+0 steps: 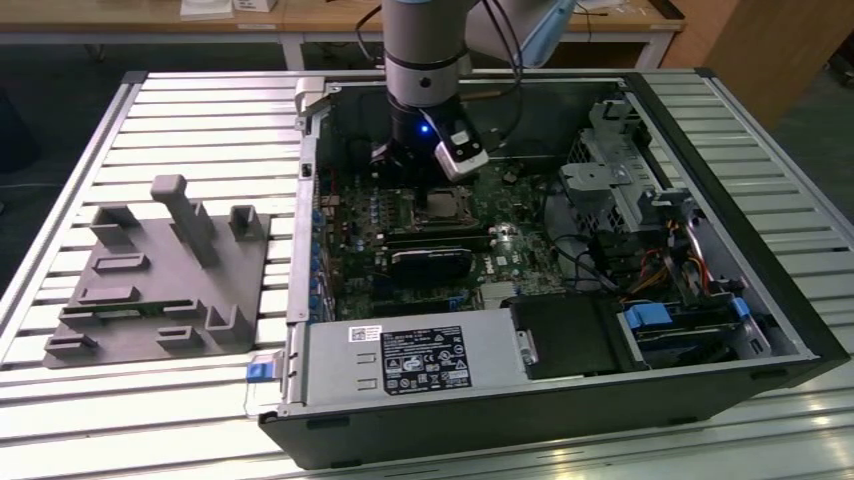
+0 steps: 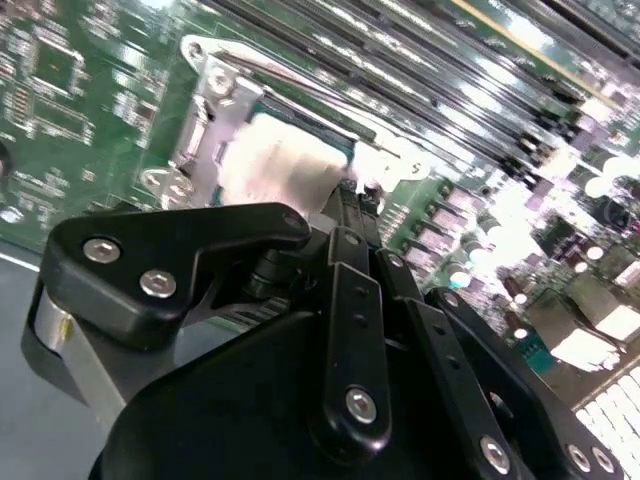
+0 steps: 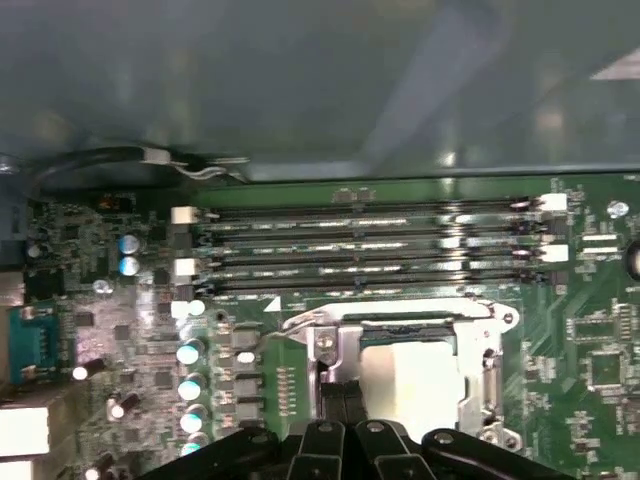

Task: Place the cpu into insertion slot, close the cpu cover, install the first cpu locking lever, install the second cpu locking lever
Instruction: 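Close the cpu cover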

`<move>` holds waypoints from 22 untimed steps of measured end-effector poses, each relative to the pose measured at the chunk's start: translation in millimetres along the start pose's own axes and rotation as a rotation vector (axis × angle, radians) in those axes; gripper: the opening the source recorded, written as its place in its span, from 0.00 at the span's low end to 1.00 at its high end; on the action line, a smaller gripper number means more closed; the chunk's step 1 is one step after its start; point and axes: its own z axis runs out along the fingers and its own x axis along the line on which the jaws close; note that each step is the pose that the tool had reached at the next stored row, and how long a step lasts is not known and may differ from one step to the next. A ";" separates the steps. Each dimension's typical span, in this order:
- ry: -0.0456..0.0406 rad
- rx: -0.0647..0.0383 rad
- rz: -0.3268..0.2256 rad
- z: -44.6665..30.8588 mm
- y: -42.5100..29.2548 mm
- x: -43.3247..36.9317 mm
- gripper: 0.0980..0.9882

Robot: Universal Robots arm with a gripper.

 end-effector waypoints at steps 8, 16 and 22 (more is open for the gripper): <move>0.0161 0.001 0.000 1.0 1.5 -28.5 0.01; 0.0178 0.001 0.000 -15.5 1.7 -31.3 0.01; 0.0167 0.001 0.000 -27.5 1.8 -31.7 0.01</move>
